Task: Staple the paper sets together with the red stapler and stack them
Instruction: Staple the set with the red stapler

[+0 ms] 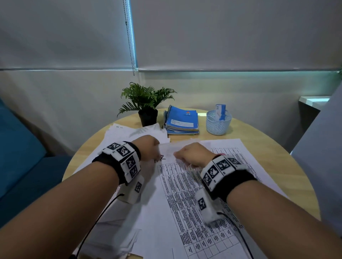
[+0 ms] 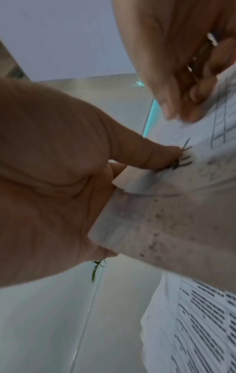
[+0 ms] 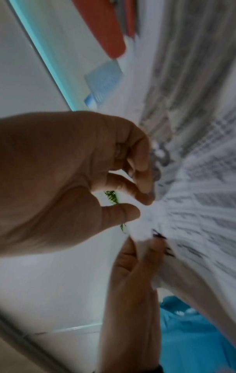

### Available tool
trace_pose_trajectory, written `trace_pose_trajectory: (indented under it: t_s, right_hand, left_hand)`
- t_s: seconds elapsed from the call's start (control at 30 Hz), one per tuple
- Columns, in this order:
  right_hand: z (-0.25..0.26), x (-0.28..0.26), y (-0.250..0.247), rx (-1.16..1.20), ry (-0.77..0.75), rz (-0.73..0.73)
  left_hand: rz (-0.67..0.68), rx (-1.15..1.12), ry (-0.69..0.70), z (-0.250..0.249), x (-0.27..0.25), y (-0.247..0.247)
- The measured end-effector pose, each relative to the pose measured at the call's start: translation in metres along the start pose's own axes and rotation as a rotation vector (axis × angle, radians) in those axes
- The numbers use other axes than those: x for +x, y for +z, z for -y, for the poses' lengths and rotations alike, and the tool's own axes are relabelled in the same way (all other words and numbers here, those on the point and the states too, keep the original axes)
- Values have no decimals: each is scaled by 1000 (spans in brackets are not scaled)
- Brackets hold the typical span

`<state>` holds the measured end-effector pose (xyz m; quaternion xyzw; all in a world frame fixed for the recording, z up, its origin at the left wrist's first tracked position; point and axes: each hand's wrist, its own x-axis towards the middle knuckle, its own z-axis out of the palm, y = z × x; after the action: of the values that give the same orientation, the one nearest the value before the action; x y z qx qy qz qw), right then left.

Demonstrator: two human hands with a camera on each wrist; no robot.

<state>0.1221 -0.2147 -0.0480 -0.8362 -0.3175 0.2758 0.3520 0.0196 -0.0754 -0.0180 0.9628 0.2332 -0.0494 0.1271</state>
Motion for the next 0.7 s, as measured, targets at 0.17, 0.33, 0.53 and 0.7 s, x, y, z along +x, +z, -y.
trace_pose_trajectory:
  t_s: [0.17,0.33,0.53,0.7]
  right_hand:
    - [12,6,20,302,100,-27]
    - [17,6,28,413,150,-115]
    - [19,2,29,313,74,-181]
    - [16,0,34,251,-121,-283]
  left_hand:
    - [-129,-71,28,8,-16,-5]
    - [-177,-64,55,14,-24,-1]
    - [-178,-49,20,14,-23,2]
    - [-233,-119,-52,10,-11,6]
